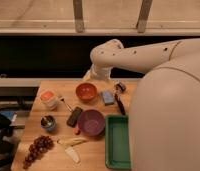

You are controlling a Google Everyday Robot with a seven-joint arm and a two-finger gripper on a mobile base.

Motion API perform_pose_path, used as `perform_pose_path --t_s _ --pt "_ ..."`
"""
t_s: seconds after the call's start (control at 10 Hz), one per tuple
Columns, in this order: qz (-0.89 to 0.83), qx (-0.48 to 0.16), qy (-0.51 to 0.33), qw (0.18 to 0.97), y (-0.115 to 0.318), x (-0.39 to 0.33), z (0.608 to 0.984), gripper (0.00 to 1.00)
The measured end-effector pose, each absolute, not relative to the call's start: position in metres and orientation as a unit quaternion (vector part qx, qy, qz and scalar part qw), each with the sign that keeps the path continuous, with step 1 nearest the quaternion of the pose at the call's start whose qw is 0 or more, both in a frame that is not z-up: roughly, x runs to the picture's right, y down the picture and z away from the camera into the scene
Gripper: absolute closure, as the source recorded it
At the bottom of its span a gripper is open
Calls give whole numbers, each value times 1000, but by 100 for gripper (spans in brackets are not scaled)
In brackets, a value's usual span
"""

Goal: Stack bowls on top of each other

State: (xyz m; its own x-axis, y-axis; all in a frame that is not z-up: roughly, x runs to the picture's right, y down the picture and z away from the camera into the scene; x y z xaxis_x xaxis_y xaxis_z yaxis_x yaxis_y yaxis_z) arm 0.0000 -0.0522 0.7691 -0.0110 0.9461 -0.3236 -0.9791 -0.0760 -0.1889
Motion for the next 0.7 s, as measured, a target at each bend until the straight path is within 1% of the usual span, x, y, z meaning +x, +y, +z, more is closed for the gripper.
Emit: perform_pose_path --t_s 0.1,0.5,0.7 --pt "712 -192 29 675 -58 -7 772 20" --pt "718 -196 32 667 -54 -4 774 20" --pt "723 -207 41 658 -42 -4 790 20"
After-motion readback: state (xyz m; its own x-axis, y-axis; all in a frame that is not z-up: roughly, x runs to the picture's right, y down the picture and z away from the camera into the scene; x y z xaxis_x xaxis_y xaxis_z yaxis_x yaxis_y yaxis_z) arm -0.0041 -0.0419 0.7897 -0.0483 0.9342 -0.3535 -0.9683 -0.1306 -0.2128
